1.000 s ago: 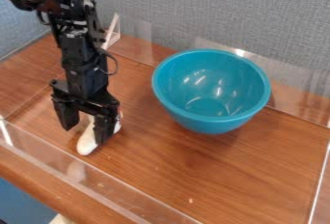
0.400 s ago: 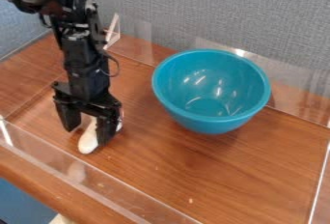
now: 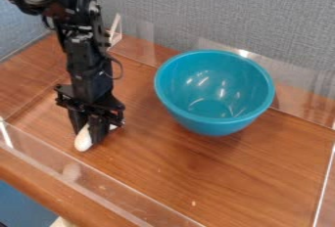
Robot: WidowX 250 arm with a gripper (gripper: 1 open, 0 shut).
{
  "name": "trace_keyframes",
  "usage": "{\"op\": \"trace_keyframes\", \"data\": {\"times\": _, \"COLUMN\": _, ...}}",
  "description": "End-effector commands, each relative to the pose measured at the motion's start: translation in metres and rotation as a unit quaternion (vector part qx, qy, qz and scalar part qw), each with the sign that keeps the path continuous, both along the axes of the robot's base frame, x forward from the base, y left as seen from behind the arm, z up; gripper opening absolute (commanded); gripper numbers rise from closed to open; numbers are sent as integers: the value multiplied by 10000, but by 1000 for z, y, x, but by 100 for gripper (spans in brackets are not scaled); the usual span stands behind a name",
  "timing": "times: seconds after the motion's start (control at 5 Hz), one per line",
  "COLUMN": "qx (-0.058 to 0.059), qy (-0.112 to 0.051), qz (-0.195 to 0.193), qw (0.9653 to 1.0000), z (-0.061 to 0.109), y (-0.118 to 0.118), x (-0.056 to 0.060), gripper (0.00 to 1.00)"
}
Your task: Put the mushroom in the blue bowl
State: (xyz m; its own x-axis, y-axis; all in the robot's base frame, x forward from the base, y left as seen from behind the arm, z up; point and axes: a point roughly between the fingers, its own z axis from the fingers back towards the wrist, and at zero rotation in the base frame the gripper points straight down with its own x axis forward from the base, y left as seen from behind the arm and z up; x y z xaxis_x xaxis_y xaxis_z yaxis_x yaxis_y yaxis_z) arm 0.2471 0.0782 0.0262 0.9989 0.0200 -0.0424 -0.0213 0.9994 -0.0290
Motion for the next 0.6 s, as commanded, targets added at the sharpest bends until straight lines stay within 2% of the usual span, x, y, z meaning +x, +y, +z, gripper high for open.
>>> {"op": "trace_keyframes", "data": {"times": 0.0, "qx": 48, "qy": -313, "qz": 23, "qw": 9995, "z": 22, "y": 1, "x": 7, "gripper": 100}}
{"op": "trace_keyframes", "data": {"times": 0.2, "qx": 25, "qy": -392, "qz": 29, "qw": 9992, "z": 32, "y": 1, "x": 6, "gripper": 100}}
{"op": "trace_keyframes", "data": {"times": 0.4, "qx": 31, "qy": -396, "qz": 51, "qw": 9992, "z": 30, "y": 1, "x": 6, "gripper": 100}}
